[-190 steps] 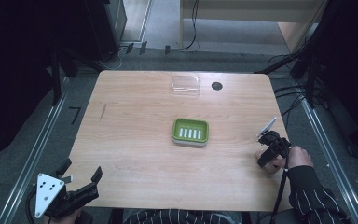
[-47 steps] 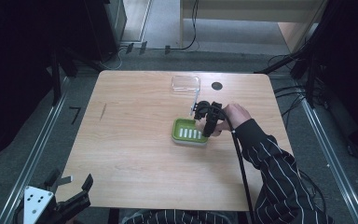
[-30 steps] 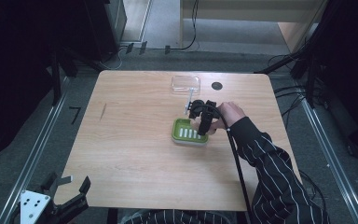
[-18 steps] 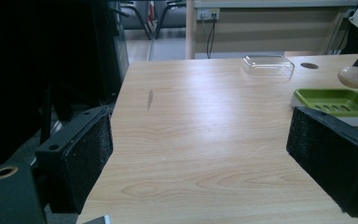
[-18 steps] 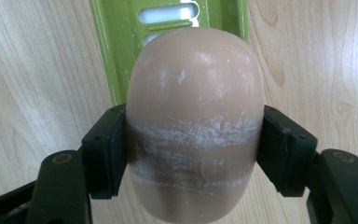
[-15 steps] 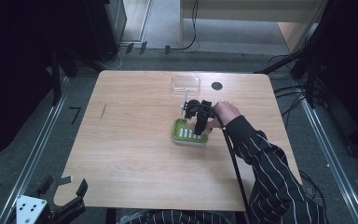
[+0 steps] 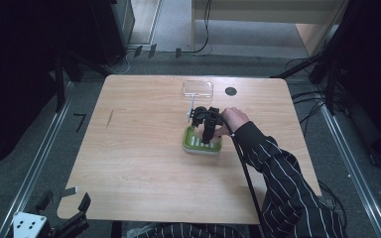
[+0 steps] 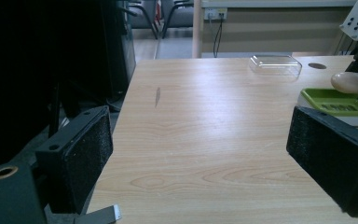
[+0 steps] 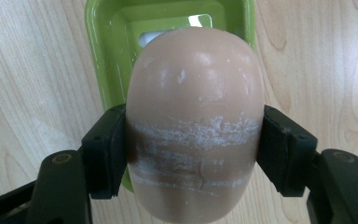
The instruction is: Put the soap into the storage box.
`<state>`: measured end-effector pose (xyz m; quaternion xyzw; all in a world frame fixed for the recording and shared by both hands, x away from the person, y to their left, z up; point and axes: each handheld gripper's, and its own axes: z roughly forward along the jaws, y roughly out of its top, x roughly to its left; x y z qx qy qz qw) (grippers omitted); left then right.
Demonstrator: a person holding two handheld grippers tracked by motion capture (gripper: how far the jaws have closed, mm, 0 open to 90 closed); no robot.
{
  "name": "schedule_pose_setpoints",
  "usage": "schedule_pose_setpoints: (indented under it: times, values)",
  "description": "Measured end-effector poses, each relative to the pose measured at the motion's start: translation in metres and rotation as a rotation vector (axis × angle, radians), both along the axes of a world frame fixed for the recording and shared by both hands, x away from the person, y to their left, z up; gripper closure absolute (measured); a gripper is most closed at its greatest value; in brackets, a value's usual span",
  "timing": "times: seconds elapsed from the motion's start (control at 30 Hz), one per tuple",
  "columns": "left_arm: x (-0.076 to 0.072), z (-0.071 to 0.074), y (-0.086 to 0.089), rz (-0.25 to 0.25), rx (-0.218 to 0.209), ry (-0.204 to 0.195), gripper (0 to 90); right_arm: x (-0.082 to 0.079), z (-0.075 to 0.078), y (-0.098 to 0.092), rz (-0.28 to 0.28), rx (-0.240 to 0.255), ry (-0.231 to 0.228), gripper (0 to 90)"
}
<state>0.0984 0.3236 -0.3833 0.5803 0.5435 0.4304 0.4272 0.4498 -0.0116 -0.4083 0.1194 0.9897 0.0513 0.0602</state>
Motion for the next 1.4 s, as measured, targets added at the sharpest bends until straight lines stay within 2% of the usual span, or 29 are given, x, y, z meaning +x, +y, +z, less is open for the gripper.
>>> schedule_pose_setpoints:
  times: [0.57,0.87,1.3,1.37,1.4]
  values:
    - [-0.004,0.000,0.001,0.011,-0.002,0.000,7.2,0.008,-0.025,0.005,0.025,-0.002,0.024,33.2]
    - [-0.004,0.000,0.001,0.011,-0.001,0.000,7.2,0.007,-0.030,0.009,0.045,0.005,0.036,33.2]
    - [-0.003,0.000,0.001,0.010,-0.001,-0.001,7.2,0.008,-0.032,0.008,0.043,0.016,0.045,32.6]
    - [-0.003,0.000,0.001,0.011,-0.001,-0.001,7.2,0.008,-0.032,0.008,0.039,0.015,0.042,32.4]
    - [-0.003,0.000,0.001,0.010,-0.001,-0.001,7.2,0.008,-0.032,0.008,0.041,0.016,0.026,31.8]
